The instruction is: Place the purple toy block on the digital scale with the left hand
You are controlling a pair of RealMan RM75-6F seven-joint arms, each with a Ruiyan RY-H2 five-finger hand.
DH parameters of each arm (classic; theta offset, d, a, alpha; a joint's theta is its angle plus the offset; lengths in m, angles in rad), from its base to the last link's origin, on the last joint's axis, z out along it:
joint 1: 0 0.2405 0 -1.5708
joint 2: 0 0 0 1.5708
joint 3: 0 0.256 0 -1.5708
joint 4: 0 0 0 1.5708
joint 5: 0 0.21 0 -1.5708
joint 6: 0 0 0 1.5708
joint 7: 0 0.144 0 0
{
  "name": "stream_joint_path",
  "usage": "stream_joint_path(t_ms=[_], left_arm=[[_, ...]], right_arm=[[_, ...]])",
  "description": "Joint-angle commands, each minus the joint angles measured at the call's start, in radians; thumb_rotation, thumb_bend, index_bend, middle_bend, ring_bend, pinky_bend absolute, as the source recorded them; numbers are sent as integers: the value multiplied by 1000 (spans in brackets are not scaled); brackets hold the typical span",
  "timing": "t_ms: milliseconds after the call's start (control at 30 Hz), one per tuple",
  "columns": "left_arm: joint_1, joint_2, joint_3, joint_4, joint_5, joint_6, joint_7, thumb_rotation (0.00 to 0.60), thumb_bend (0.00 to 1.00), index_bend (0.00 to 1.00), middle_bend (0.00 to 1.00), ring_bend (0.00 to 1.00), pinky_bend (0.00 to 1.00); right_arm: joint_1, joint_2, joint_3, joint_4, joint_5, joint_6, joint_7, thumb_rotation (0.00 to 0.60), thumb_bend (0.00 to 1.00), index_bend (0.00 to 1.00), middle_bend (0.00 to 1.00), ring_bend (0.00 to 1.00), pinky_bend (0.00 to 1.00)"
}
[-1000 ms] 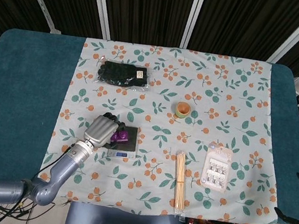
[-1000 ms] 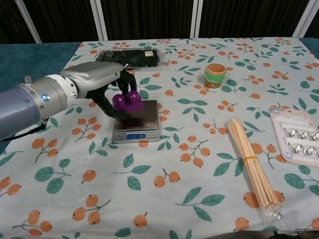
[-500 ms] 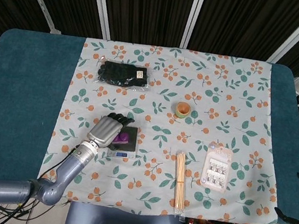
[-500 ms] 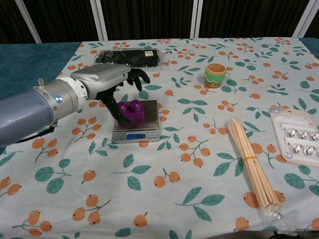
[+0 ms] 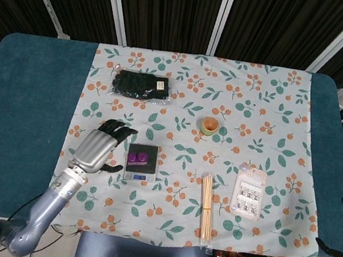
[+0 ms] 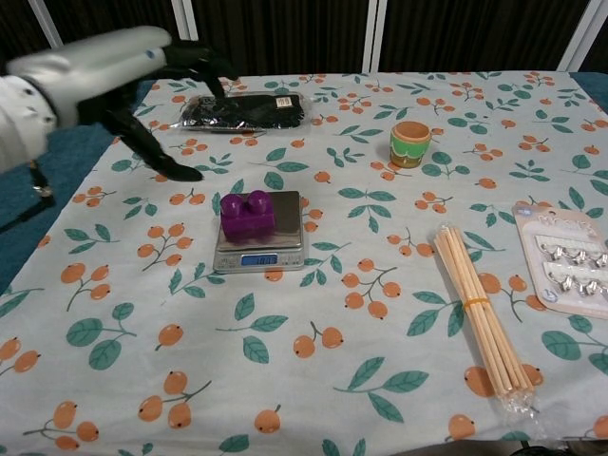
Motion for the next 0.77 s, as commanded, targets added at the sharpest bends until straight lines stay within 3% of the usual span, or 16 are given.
stream_joint_path(t_ms=[33,167,367,567,767], left_arm=[[126,145,107,-118,80,126,28,600,70,194,210,78,80],[235,242,194,-134,168,246,30,600,70,188,192,65,34],[386,269,268,22,261,385,-169,600,70,177,166,29,0],[453,255,272,155,261,395,-404,600,69,172,159,27,0],[470,265,253,165,272,389,-409,600,69,171,153,27,0]], right_arm=[[0,-2,1,0,-1,3,-2,600,91,0,23,153,192],[-3,-8,6,4,-11,23,-6,600,91,0,18,151,192],[-9,-34,12,37,-69,88,-11,600,80,0,0,140,190],[-9,-54,3,88,-155,140,-5,600,76,0,0,138,187],[-7,-61,-9,114,-191,148,4,600,76,0,0,138,187]])
